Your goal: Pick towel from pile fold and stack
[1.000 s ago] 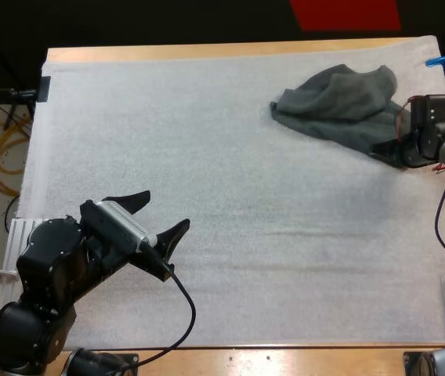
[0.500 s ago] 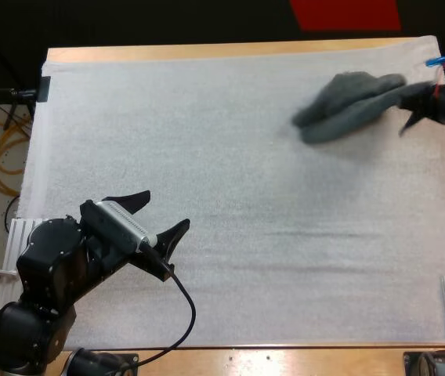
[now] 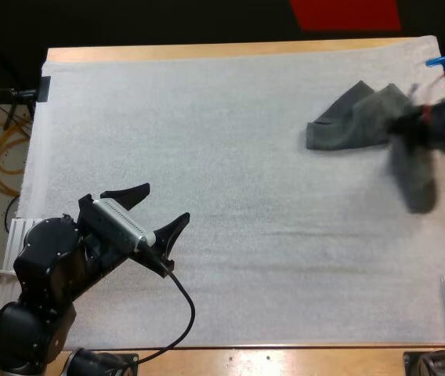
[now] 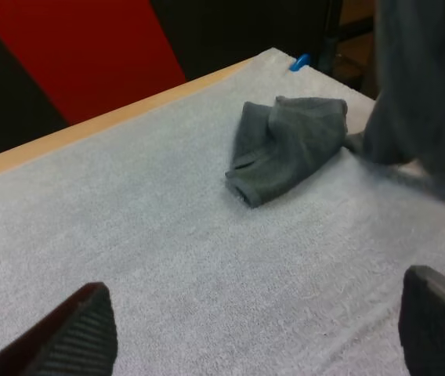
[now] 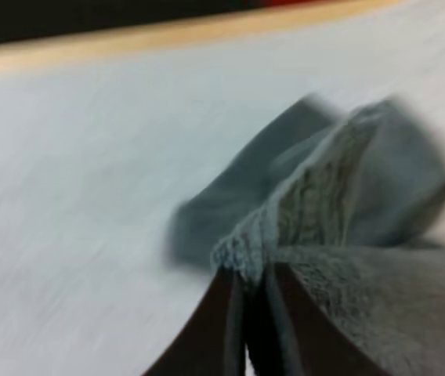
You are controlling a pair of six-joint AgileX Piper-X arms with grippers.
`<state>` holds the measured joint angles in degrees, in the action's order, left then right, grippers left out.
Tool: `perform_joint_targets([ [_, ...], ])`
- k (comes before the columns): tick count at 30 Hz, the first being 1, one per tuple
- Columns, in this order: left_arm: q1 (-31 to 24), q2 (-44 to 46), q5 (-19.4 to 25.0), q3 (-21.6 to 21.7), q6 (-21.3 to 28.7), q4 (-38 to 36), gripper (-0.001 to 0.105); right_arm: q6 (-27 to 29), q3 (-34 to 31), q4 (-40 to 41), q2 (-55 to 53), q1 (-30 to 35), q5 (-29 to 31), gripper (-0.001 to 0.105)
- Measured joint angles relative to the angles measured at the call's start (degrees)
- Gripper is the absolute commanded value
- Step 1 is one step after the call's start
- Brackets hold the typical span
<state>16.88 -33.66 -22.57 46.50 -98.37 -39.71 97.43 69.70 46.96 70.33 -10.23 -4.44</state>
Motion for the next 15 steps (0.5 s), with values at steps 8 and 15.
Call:
perform_joint_targets([
  [8, 0.0, 0.0, 0.0, 0.0, 0.0, 0.0, 0.072, -9.4, -6.1, -5.9, 5.7, -20.3, -0.3, 0.0],
  [15, 0.0, 0.0, 0.0, 0.0, 0.0, 0.0, 0.072, -11.3, -6.1, -16.7, 15.9, -33.8, -0.4, 0.001],
])
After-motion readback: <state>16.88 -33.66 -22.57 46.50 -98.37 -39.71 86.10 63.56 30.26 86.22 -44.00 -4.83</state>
